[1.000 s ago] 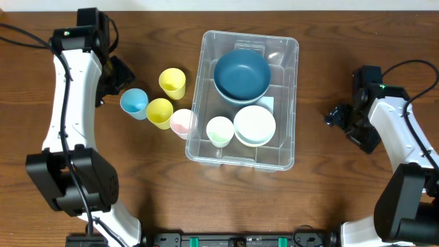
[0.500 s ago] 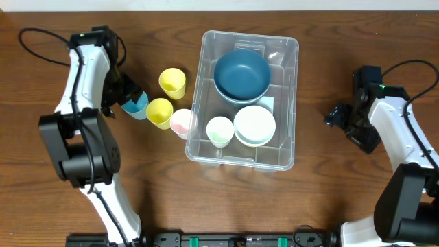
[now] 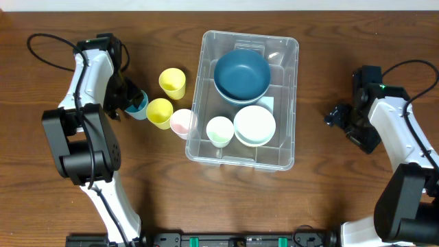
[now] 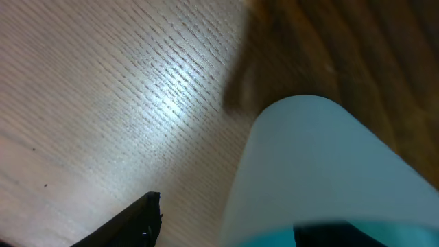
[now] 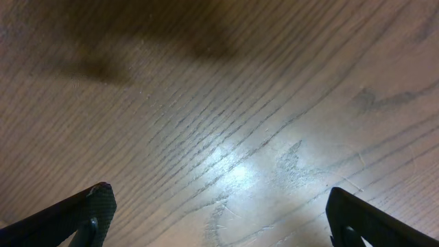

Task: Pack container
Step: 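Grasp the blue cup with the left gripper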

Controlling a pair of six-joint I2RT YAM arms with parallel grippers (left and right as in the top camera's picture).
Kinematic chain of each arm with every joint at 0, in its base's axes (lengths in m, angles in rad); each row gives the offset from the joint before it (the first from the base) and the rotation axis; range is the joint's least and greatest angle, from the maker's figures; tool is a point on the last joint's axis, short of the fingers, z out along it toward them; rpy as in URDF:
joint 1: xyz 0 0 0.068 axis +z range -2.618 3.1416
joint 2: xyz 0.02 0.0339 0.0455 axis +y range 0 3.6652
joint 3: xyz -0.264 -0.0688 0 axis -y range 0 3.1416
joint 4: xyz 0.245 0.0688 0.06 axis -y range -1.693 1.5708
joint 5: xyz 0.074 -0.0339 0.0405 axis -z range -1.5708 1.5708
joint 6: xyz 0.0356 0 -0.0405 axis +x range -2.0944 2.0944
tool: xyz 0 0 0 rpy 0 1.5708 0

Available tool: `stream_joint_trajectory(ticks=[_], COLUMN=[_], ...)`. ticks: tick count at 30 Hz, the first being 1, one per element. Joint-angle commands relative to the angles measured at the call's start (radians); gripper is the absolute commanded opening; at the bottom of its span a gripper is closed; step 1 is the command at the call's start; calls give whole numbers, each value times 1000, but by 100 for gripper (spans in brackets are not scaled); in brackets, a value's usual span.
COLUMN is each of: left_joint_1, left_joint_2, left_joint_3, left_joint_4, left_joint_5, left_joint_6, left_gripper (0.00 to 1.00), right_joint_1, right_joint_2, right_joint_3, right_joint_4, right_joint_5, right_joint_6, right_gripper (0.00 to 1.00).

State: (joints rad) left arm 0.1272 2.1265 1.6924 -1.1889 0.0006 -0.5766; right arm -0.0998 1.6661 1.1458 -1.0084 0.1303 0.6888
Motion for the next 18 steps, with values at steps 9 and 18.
stream_joint_trajectory(ticks=[9,18], left_joint_1=[2,5], left_joint_2=[7,-35], left_joint_3=[-25,27], left_joint_4=[18,-11], left_joint_5=[0,4], left_joint_6=[0,76], left_gripper=[26,6], right_joint_1=[-4,-4], right_joint_2=[2,2], right_joint_3=[1,1], right_joint_4=[-1,-1], right_joint_5=[8,8], right_joint_6=[13,13], right_gripper=[99,99])
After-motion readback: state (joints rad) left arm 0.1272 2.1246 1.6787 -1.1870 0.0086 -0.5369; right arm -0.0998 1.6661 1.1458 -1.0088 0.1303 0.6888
